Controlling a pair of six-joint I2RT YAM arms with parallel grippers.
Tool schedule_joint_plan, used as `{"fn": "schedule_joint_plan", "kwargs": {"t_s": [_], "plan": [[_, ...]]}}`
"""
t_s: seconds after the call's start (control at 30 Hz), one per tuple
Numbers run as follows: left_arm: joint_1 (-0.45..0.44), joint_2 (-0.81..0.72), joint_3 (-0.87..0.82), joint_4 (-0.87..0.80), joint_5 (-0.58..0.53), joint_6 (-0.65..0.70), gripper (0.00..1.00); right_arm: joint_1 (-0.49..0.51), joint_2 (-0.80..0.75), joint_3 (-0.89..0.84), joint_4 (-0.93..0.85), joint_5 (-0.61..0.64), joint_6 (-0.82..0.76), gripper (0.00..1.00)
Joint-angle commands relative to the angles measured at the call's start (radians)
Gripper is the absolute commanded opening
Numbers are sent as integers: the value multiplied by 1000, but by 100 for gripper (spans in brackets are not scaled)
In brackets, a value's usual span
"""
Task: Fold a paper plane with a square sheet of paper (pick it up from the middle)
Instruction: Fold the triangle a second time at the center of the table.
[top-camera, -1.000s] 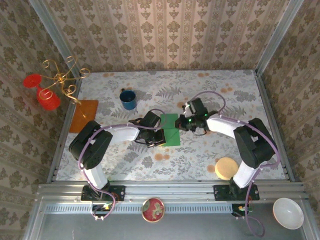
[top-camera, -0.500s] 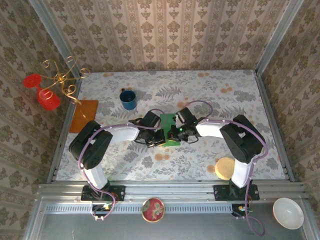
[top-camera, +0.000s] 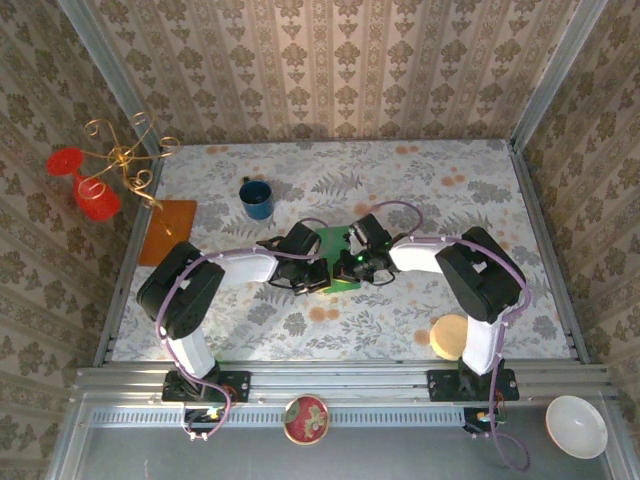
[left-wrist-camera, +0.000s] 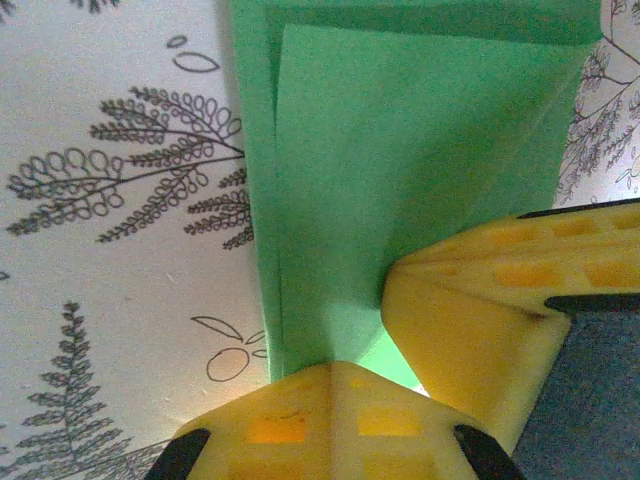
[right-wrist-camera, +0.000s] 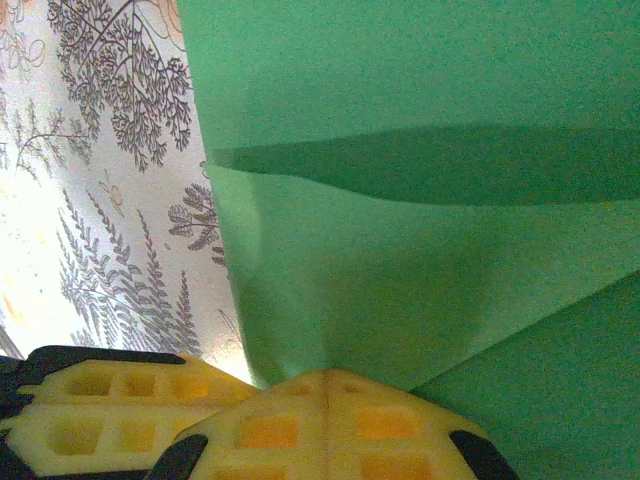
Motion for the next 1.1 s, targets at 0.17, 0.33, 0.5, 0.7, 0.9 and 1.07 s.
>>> {"fn": "schedule_joint_plan", "kwargs": {"t_s": [0.17,0.33,0.5,0.7,0.9,1.07], "plan": [[4,19,-92,-167,-55,-23,0,-170,70,35,-27,81,-30,0],[4,18,-88,-164,-48,-20,0,-240,95,96,-56,104,-56,0],[4,-2,-32,-174,-45,18,0,-248,36,107,-76,92,-65,0],[3,-34,110,-173,-4,92,7,-209,-98,24,-47,19,-52,0],[3,-12,150,-153,-6,112,10,-146,-114,-49,24,-50,11,0],[2,48,170,-117,29,108,7,-111,-59,-21,53,-81,34,0]]}}
